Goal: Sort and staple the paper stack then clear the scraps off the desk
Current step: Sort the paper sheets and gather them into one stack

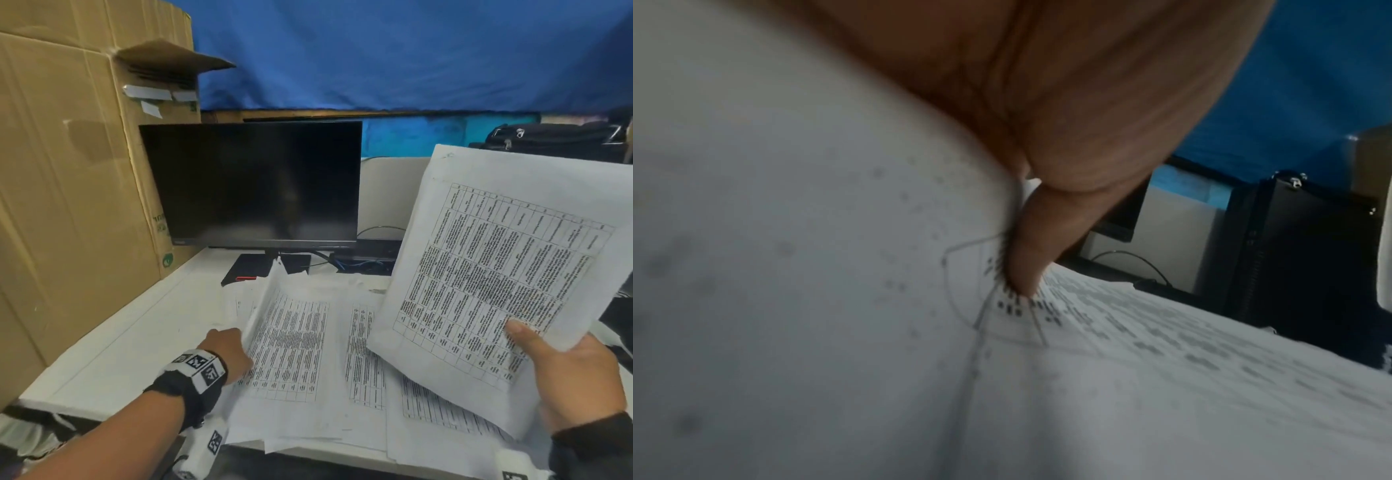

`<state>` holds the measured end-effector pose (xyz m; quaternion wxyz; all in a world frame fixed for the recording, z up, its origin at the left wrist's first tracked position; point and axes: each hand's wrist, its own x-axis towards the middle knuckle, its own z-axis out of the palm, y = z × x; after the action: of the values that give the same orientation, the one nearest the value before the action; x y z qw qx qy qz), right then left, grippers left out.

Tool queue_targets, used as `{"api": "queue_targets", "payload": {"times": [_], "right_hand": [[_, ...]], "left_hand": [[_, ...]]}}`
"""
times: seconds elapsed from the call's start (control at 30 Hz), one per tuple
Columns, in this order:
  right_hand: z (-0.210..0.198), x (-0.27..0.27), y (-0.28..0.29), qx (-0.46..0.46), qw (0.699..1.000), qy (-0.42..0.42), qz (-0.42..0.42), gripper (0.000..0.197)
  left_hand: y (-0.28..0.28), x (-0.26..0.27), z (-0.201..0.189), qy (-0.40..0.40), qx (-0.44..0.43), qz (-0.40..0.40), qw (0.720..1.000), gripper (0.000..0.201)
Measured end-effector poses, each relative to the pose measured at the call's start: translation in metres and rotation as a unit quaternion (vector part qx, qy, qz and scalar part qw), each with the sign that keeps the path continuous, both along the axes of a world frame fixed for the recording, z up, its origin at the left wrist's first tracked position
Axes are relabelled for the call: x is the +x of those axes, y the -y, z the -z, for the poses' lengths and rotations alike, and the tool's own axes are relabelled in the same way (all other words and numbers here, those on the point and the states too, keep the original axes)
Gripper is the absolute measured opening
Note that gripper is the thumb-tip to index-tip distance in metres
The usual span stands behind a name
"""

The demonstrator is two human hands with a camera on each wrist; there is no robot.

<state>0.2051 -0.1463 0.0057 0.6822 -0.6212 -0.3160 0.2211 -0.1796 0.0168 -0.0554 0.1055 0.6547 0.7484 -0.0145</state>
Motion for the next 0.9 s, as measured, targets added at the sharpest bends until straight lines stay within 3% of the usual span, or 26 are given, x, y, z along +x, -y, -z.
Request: {"api": "queue_targets", "payload": {"times": [0.2,0.37,0.47,0.63,0.7,0.8,0.9], "right_hand": [[-0.004,-0.009,0.004,0.000,1.000,-0.004,-0.018,0.032],[-0.006,-0.012,0.005,0.005,1.000,0.009,-0.029,0.030],[-0.002,-0.012,0.004,-0.001,1.000,0.026,-0.018,0.031],[0.004,-0.015,-0.002,0.009,0.999,0.028,-0.019,0.032],[0.003,-0.020,-0.007,0.021,0.999,0.022,-0.031,0.029],[0.002,-0.028,-0.022,0.020,0.996,-0.010,-0.087,0.025],[0.000,-0.049,-0.041,-0.012,0.978,-0.021,-0.208,0.032]], "left_hand": [[0.006,0.006,-0.012,-0.036,0.032,0.034,0.998,0.025],[0.021,-0.001,-0.034,0.174,0.101,0.000,0.979,0.036],[0.037,-0.011,-0.060,0.260,0.170,0.004,0.950,0.014],[0.066,-0.040,-0.098,0.435,0.268,0.022,0.859,0.009],[0.075,-0.049,-0.107,0.530,0.268,0.033,0.804,0.019],[0.083,-0.048,-0.112,0.687,0.223,0.054,0.690,0.040],[0.086,-0.027,-0.110,0.773,0.120,0.073,0.619,0.043]]}}
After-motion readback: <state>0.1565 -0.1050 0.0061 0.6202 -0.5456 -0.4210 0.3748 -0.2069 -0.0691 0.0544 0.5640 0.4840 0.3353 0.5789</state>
